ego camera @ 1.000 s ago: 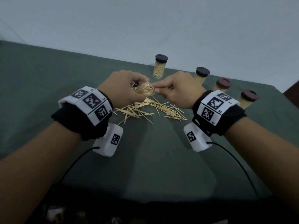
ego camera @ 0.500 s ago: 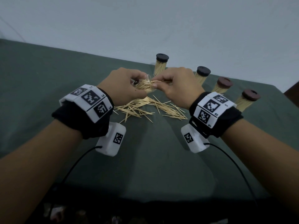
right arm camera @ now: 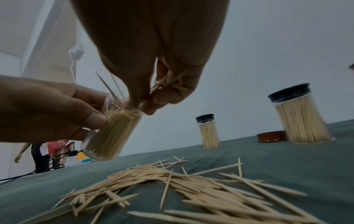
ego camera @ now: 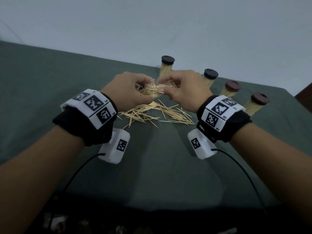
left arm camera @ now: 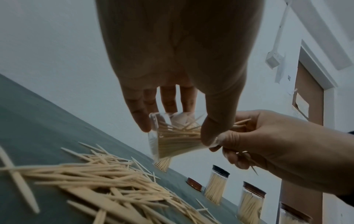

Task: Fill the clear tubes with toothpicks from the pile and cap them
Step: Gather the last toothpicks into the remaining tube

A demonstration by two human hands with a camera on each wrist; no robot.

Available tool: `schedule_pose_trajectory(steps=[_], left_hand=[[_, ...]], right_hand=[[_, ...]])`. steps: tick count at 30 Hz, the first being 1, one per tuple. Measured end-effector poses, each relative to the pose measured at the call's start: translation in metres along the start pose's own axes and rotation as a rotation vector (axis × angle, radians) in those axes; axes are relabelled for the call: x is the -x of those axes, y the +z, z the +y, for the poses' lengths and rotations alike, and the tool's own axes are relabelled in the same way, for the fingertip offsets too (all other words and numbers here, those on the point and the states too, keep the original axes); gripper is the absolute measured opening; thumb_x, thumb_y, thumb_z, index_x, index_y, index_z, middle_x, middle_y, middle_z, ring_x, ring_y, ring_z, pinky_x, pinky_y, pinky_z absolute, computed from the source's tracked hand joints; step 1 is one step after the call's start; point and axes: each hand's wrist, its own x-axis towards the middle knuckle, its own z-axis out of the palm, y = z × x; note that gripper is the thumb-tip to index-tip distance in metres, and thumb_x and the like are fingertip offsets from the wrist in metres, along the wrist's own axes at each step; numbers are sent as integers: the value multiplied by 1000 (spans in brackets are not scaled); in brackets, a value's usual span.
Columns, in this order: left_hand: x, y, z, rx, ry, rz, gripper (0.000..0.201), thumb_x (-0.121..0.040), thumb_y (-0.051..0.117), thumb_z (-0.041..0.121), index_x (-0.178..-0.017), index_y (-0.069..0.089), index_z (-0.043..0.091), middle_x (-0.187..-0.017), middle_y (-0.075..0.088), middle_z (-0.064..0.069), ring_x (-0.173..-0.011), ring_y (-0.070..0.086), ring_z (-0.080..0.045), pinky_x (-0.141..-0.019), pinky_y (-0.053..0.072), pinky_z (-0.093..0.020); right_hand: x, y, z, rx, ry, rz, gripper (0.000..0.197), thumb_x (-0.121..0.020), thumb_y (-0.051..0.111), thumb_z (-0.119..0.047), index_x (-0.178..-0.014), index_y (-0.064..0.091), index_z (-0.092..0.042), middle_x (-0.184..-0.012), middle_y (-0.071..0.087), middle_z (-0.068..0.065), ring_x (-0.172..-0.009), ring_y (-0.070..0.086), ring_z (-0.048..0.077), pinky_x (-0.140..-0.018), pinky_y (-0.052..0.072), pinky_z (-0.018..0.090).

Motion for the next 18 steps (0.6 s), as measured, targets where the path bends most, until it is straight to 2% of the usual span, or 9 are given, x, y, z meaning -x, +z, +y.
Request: schedule_pose_trajectory(steps=[2, 4, 6, 8, 11, 14, 16, 18], left_hand=[[0, -1, -1, 11, -7, 7, 46, -78, 78, 29, -122, 64, 32, -99, 66, 14, -94, 63, -5, -63, 38, -5], [-1, -2, -1, 17, -9, 9, 46, -78, 78, 29, -122, 64, 32, -96, 64, 17, -94, 63, -4, -64, 38, -6], [-1, -2, -1, 14, -8, 7, 46, -78, 78, 29, -122, 64, 33, -95, 64, 20, -92, 62, -1, -64, 37, -5], [0, -2, 0, 3, -1, 1, 46, -78, 78, 29, -122, 64, 32, -100, 65, 16, -93, 62, -1, -65, 37, -5], [0, -2, 1, 0, 5, -4, 47, -78, 77, 27, -123, 64, 32, -102, 67, 14, -93, 63, -2, -64, 38, -5], [1, -1, 0, -21, 0, 1, 47, -79, 77, 26, -124, 64, 32, -97, 66, 16, -92, 64, -4, -62, 38, -5], [1, 0, 0, -48, -4, 8, 48, -79, 77, 26, -124, 63, 33, -89, 61, 21, -89, 63, -5, -59, 37, -4], [1, 0, 0, -59, -5, 6, 48, -79, 77, 26, -124, 63, 33, -85, 58, 23, -87, 62, -4, -58, 36, -3]], right_hand=[[0, 1, -1, -17, -3, 12, 37, -82, 75, -33, -117, 67, -29, -74, 66, -8, -74, 65, 10, -74, 53, 25], [0, 3, 0, -26, 10, 3, 42, -82, 75, -34, -122, 61, -28, -77, 69, -8, -74, 66, 8, -72, 52, 23], [-1, 5, 1, 1, 22, 5, 25, -83, 73, -36, -106, 67, -27, -73, 67, -11, -71, 63, 3, -68, 48, 21], [0, 5, 2, 36, -10, 7, 12, -86, 71, -35, -93, 74, -26, -63, 61, -19, -64, 58, -2, -64, 41, 14], [3, 4, 1, 7, -42, 15, 12, -86, 71, -29, -96, 77, -24, -57, 56, -30, -61, 57, -10, -62, 37, 4], [2, 1, 0, 41, -59, -61, 16, -88, 69, -25, -103, 76, -25, -71, 58, -24, -64, 58, -8, -68, 42, 11], [0, -3, -3, 126, -91, -138, 21, -92, 64, -19, -109, 74, -24, -85, 58, -20, -75, 55, -2, -74, 42, 16], [0, -5, -6, 186, -112, -155, 26, -93, 61, -14, -115, 71, -22, -95, 61, -11, -85, 54, 2, -76, 39, 13]])
